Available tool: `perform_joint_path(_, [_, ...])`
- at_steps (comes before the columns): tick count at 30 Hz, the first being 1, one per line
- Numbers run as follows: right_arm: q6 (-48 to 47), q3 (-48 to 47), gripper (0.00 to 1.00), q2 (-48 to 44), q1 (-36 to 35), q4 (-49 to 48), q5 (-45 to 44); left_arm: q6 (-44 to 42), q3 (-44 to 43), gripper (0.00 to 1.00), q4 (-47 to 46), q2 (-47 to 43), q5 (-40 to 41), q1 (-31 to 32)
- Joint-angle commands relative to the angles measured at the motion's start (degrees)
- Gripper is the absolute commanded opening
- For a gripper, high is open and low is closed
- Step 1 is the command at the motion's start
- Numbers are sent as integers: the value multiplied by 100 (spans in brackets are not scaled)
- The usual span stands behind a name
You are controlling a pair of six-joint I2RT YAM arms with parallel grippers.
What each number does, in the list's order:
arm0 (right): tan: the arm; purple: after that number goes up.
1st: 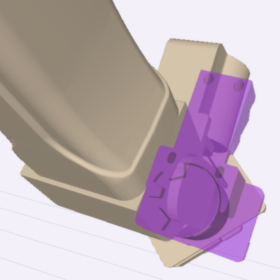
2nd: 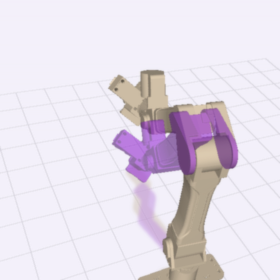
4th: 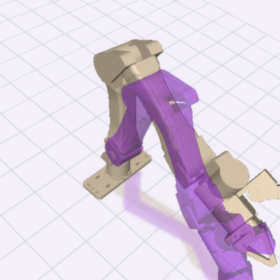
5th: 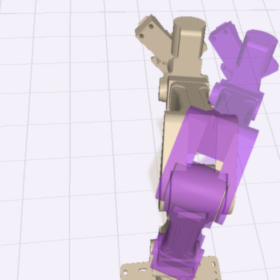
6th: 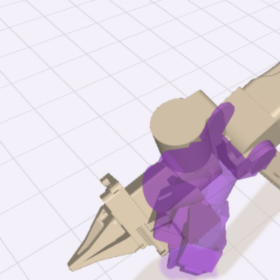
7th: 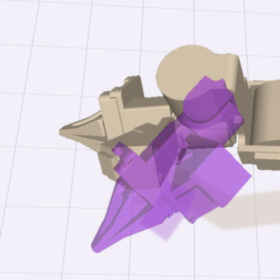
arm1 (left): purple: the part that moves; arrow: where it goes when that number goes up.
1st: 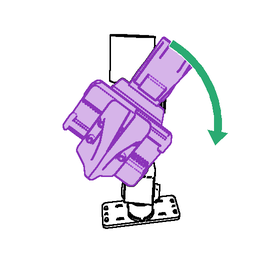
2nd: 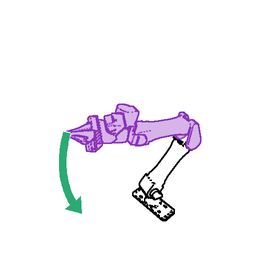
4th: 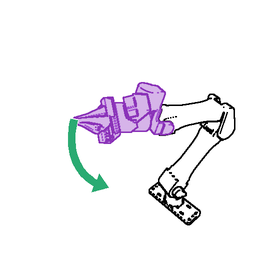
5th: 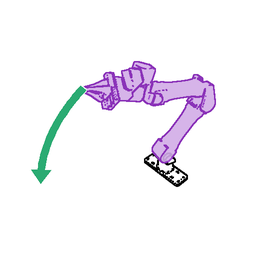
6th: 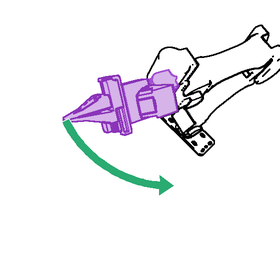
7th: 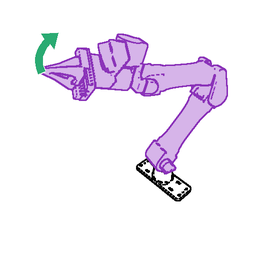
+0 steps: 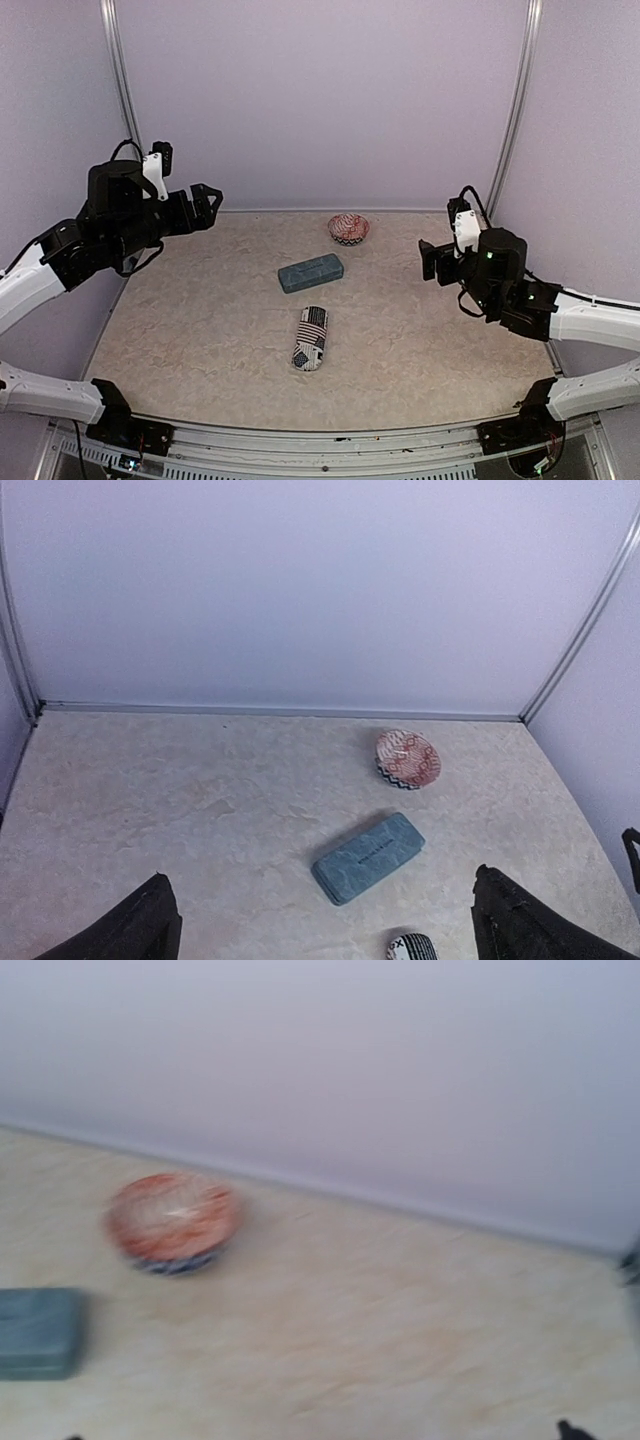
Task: Organize the sunglasses
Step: Reset both arms
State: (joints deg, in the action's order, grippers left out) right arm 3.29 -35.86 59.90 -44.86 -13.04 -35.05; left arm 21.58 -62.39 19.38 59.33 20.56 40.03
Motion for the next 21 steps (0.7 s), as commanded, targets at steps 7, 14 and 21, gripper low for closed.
perform_joint_path(7, [-1776,1168,100,-75,1213,-2404,382,-1513,1339,99,-1559,-526,1133,-278])
perform_joint_path(14, [-1774,2028,100,618,2304,-4122,1016,-1753,2208,99,-2357,-360,45,-1355])
perform_joint_path(21, [-1442,2674,100,1751,3352,-5903,2054,-1989,2596,99,-2987,505,-336,-2305])
